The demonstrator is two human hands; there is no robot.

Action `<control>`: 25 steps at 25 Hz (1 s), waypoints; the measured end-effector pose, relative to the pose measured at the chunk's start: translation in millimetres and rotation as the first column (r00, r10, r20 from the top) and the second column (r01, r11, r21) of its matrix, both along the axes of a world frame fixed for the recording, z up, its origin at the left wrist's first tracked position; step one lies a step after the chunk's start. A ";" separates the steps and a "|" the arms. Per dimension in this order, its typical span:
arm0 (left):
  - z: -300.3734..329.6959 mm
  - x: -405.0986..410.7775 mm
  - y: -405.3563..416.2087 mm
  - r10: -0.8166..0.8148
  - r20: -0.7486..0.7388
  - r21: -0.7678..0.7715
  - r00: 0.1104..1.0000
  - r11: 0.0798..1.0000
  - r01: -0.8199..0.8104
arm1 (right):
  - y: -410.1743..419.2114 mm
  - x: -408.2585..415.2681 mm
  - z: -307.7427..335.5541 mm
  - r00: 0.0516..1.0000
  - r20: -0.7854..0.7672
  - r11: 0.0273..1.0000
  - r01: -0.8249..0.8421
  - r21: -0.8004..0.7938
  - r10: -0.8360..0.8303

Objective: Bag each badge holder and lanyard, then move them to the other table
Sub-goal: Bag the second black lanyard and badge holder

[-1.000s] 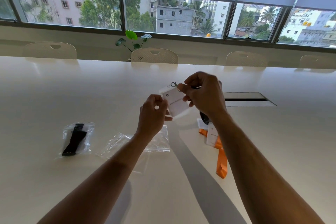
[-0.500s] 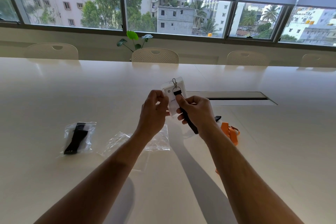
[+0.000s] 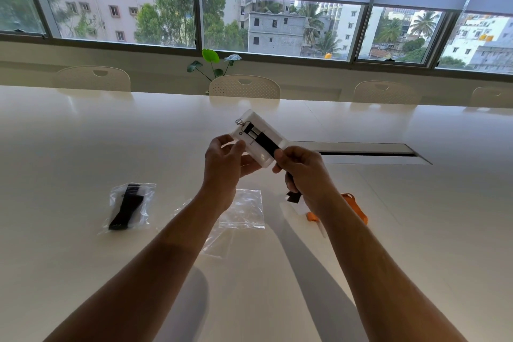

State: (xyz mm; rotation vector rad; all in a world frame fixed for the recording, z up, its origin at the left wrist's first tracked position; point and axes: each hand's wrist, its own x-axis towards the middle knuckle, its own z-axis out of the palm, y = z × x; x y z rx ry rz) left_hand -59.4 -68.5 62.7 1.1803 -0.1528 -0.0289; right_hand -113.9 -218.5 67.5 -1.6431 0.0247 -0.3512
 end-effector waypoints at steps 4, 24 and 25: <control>-7.6 -5.9 2.5 0.208 0.307 0.430 0.929 0.840 -0.330 | 0.2 -0.9 7.5 1.000 -0.001 1.000 0.013 -0.007 -0.013; -12.2 -6.7 9.9 0.183 0.219 0.363 0.958 0.896 -0.254 | 16.2 13.8 -26.2 0.999 -0.013 0.986 0.034 -0.164 -0.036; -12.0 -5.9 11.7 0.176 0.162 0.317 0.971 0.923 -0.220 | 16.6 15.6 -28.1 0.997 -0.015 0.976 0.066 -0.210 -0.071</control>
